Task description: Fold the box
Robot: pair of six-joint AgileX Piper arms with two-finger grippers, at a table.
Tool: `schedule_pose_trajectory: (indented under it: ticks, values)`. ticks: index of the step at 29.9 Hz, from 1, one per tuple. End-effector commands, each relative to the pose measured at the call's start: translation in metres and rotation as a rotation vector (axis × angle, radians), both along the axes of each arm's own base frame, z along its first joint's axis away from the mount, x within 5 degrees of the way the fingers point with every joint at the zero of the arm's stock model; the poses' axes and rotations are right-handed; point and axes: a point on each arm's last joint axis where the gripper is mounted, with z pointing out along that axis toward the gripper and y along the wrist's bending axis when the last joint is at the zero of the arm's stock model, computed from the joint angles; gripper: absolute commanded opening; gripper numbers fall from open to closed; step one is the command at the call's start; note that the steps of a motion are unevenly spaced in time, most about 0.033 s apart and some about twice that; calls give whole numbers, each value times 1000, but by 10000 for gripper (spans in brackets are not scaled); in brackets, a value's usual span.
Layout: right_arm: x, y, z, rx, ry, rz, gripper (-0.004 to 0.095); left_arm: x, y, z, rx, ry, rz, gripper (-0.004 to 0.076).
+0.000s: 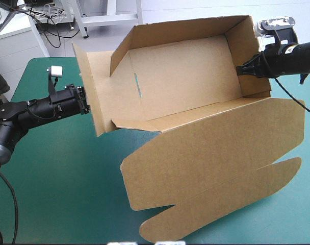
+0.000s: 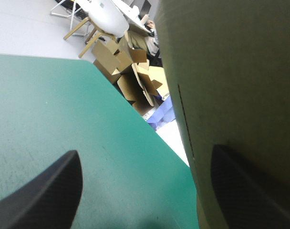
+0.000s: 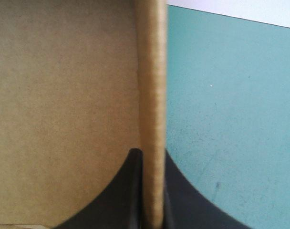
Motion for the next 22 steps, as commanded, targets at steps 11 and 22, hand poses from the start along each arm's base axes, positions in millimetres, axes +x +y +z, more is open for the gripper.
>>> schedule_pose_trajectory:
  ticks: [11,22]
  values:
    - [-11,43,33,-17,-263,-51,-12,-20,-14,57,-119,-130,-145,538]
    - [-12,54,35,-38,-296,-87,-14,-20,-15,55,-103,-124,-146,538]
